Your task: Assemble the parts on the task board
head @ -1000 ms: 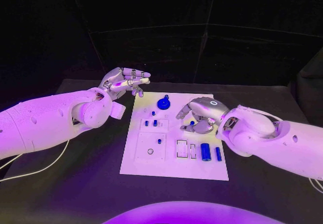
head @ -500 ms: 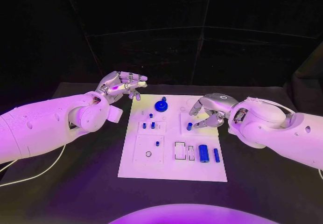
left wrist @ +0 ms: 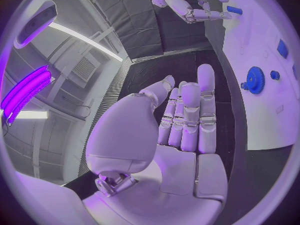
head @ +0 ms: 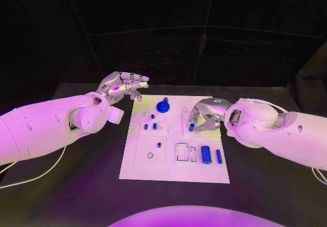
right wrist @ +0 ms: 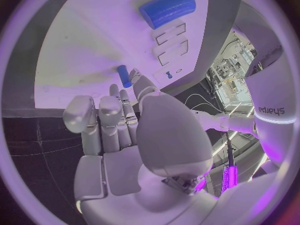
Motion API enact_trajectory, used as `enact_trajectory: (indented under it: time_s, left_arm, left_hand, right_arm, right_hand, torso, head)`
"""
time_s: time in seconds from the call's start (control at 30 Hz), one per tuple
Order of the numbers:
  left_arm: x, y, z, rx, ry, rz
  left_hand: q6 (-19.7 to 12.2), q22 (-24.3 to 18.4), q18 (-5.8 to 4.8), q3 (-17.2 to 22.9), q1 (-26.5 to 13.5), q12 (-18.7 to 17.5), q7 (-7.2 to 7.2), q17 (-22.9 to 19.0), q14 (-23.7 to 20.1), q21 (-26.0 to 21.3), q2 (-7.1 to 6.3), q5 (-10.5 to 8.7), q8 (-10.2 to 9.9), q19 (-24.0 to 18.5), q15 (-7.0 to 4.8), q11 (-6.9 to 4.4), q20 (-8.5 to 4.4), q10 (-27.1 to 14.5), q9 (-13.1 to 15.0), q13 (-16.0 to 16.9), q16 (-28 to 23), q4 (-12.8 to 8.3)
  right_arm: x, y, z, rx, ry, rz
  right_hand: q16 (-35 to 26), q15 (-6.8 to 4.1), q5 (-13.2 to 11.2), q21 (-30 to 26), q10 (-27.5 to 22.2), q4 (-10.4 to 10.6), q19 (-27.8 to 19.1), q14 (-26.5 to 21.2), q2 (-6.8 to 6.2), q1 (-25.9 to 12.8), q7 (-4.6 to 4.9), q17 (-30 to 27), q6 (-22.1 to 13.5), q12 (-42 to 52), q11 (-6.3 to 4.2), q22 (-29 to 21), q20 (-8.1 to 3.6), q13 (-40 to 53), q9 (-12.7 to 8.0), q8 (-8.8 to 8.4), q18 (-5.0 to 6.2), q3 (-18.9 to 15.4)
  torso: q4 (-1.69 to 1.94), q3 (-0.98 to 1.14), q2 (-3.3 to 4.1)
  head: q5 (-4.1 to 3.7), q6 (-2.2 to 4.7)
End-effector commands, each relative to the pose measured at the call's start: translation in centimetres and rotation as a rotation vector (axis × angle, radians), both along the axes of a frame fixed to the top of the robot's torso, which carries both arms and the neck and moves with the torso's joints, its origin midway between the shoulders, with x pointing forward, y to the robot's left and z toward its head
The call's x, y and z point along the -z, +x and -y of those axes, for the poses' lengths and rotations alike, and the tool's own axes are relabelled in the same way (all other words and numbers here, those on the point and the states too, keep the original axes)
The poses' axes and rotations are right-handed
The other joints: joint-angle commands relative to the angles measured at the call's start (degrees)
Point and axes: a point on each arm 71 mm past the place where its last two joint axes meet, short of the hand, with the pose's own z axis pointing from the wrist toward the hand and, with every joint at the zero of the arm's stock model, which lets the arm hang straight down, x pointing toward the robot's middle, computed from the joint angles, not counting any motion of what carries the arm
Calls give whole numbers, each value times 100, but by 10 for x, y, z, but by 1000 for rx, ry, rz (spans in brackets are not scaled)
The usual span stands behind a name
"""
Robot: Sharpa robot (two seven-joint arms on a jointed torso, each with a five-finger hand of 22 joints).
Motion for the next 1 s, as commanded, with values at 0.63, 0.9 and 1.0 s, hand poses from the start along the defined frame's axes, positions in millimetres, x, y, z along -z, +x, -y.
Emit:
enact_trajectory:
  time_s: [0.63,0.9,1.0]
  left_arm:
    - [-1,0,0,7,-7,0]
    - [-1,0,0,7,-7,0]
    - [-1,0,0,7,-7,0]
  left_hand:
    - [-49,-12,74,-41,17,48,10,-9,-61,-43,36,6,8,-36,4,-2,22,-47,-8,5,-27,-13]
    - [-49,-13,74,-40,22,53,10,-10,-63,-46,43,7,10,-36,4,-2,23,-50,-7,5,-27,-15]
    - [-50,-14,74,-41,23,55,10,-9,-63,-47,45,6,10,-36,4,-2,23,-52,-7,5,-25,-15]
  right_arm:
    - [12,4,-9,-26,-65,-35]
    - [9,6,-10,-16,-25,9]
    - [6,5,-11,-19,13,36]
  right_hand:
    - [-123,-70,-158,254,557,17,168,79,12,-13,39,-82,533,-295,-27,351,-26,-8,13,55,-72,835]
    - [-137,-98,-447,374,767,11,249,89,61,-22,18,-90,725,-350,-69,535,-48,12,23,80,-104,1218]
    - [-137,-117,-457,426,863,16,289,93,62,-49,-8,-87,808,-339,-97,617,-61,24,33,105,-119,1299]
  torso:
    - [-1,-2,-1]
    - [-8,-2,-1]
    - [-16,-2,-2]
  head:
    - [23,-45]
    - [19,-50]
    - [18,-51]
